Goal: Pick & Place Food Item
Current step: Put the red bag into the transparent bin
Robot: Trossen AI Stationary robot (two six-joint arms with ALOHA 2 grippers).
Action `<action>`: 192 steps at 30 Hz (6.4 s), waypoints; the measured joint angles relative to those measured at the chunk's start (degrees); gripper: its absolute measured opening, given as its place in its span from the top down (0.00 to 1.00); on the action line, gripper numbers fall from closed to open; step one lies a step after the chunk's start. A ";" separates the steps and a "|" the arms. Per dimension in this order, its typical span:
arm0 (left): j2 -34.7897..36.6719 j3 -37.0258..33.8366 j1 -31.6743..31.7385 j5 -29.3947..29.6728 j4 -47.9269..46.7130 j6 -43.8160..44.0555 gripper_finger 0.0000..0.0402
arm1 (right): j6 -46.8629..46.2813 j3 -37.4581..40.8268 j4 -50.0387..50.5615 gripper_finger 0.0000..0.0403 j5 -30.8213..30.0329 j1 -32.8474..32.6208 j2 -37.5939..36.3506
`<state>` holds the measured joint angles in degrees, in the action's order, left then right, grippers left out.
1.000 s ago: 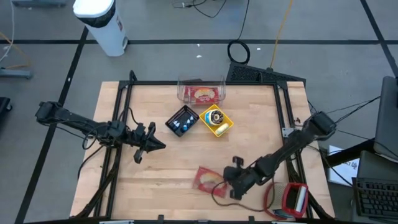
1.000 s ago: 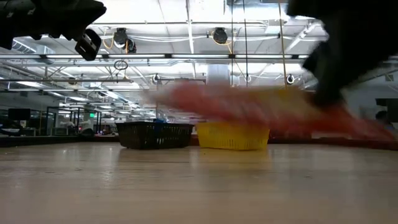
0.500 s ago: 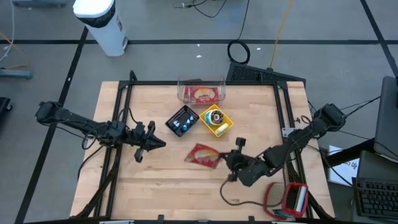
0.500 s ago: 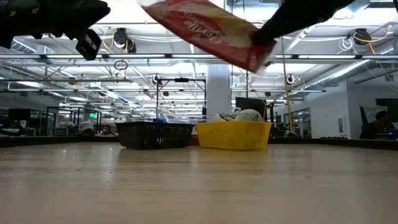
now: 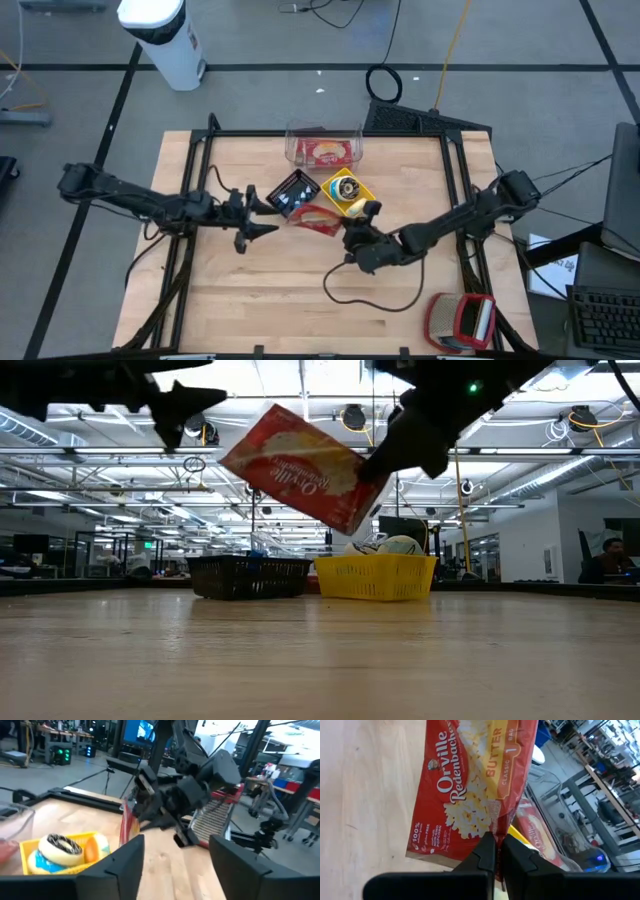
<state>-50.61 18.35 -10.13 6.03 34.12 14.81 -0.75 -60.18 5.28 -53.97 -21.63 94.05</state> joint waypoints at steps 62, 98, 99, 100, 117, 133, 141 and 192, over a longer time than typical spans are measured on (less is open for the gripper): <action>-13.01 13.23 5.03 -2.60 -15.98 -9.58 0.66 | 7.67 -0.04 -13.77 0.99 3.29 0.13 1.61; -21.08 33.77 30.30 8.21 -20.22 2.37 0.99 | -5.14 -0.02 5.64 0.64 -8.93 -2.30 -11.19; -22.89 33.77 31.83 7.07 -19.07 4.35 0.99 | -6.63 -0.02 7.14 0.64 -9.71 -2.60 -11.78; -24.66 33.77 33.43 5.71 -17.79 6.21 0.99 | -8.10 -0.02 8.33 0.65 -10.38 -2.94 -12.26; -47.99 33.73 43.26 -7.34 2.36 26.10 0.99 | -12.09 -0.02 13.02 0.68 -10.50 -4.72 -13.16; -51.39 33.75 41.49 -0.53 4.90 30.39 0.92 | -12.33 -0.02 12.56 0.68 -10.48 -4.72 -13.16; -51.39 33.75 41.49 -1.04 5.01 33.59 0.83 | -12.33 -0.02 12.11 0.68 -10.35 -4.72 -13.16; -42.09 33.65 42.88 -10.13 -7.78 3.80 0.29 | -12.33 -0.02 12.23 0.68 -10.24 -4.72 -13.16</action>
<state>-92.70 52.00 32.75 -4.10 26.34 18.61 -13.08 -60.20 17.51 -64.20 -26.35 80.88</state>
